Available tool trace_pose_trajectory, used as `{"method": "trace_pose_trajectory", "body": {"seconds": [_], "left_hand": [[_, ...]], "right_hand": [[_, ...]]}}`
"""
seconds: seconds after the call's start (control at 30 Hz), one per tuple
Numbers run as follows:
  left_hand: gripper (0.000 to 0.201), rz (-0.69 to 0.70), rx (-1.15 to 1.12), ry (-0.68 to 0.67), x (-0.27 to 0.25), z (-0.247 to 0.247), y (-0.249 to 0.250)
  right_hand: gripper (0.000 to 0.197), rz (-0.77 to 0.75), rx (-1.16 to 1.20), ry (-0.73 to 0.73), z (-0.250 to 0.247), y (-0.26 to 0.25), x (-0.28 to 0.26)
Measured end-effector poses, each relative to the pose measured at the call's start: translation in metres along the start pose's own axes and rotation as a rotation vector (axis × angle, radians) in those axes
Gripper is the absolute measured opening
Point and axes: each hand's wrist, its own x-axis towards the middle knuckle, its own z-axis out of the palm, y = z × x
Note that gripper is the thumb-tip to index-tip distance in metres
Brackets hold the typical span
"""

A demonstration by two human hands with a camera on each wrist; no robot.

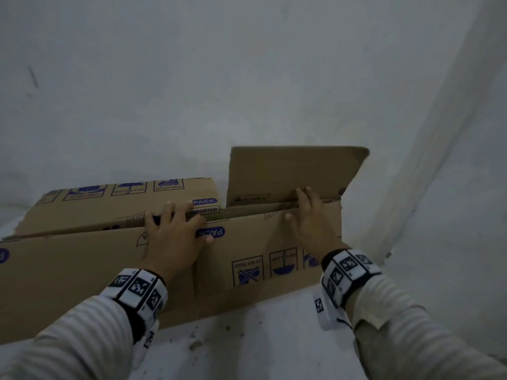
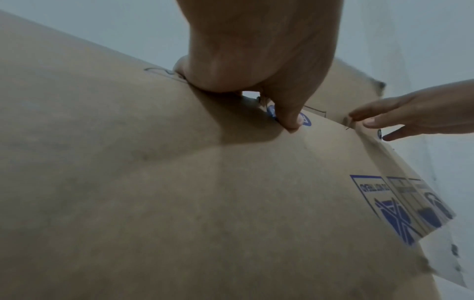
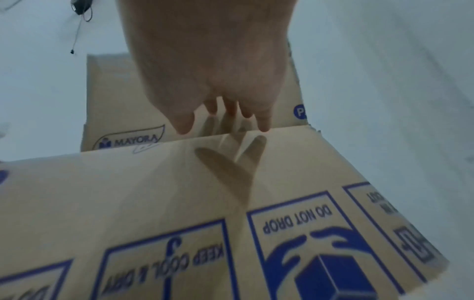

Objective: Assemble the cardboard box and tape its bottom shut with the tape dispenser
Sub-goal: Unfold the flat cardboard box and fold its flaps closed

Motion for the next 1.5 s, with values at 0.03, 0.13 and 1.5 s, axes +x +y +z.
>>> {"method": "trace_pose_trajectory", "body": {"seconds": [0.03,0.13,1.5], "left_hand": [[0.037,0.002,-0.006,0.003,-0.002,-0.001,0.0],[0.037,0.001,-0.013,-0.002,-0.007,-0.002,0.002],[0.014,0.092,-0.502,-0.178,-0.095,-0.056,-0.099]], "right_hand": [[0.061,0.012,-0.023,-0.031,-0.003,0.004,0.009],[0.056,0.077,-0.071,-0.118,-0.012,0.022,0.031],[0.029,0.295,-0.755,-0.492,-0.082,-0.05,-0.106]]}}
